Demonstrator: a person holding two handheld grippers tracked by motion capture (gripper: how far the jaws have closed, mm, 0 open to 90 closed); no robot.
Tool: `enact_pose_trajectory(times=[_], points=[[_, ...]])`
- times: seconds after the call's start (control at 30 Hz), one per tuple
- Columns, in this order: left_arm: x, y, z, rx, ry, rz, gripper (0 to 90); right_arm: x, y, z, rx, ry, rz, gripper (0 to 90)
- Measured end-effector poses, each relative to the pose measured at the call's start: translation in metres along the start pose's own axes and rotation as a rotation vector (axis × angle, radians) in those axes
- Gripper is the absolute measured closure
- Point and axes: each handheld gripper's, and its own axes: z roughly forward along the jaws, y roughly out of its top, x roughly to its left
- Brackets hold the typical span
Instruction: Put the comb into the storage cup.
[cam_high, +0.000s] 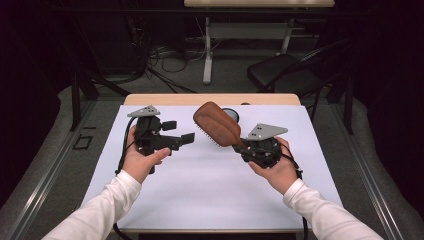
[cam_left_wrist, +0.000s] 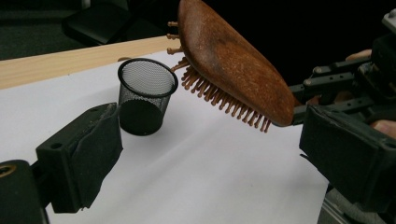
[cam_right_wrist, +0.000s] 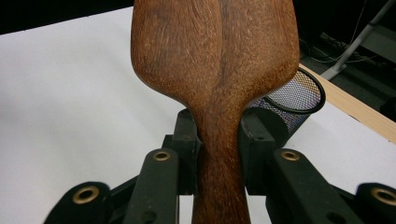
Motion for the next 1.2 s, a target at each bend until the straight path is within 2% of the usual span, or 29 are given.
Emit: enact_pose_trajectory(times=[0.3,0.53,0.7,0.93,1.2], points=[[0.001,0.005,0.012,0.007,-0.025,-0.046,7.0,0.000,0.001,0.003,-0.014,-0.003,0.010,71.6],[-0.001,0.009,0.022,0.011,-0.047,-0.058,8.0,-0.001,0.001,0.004,-0.021,-0.005,0.014,71.6],[-0.001,0.010,0.029,-0.005,-0.055,-0.071,10.4,-0.001,0.001,0.005,-0.026,-0.006,0.014,71.6],[-0.001,0.010,0.038,-0.026,-0.082,-0.126,14.3,0.000,0.001,0.005,-0.036,-0.006,0.023,71.6],[0.001,0.010,0.045,-0.045,-0.101,-0.166,14.8,0.001,0.000,0.007,-0.044,-0.002,0.029,71.6]])
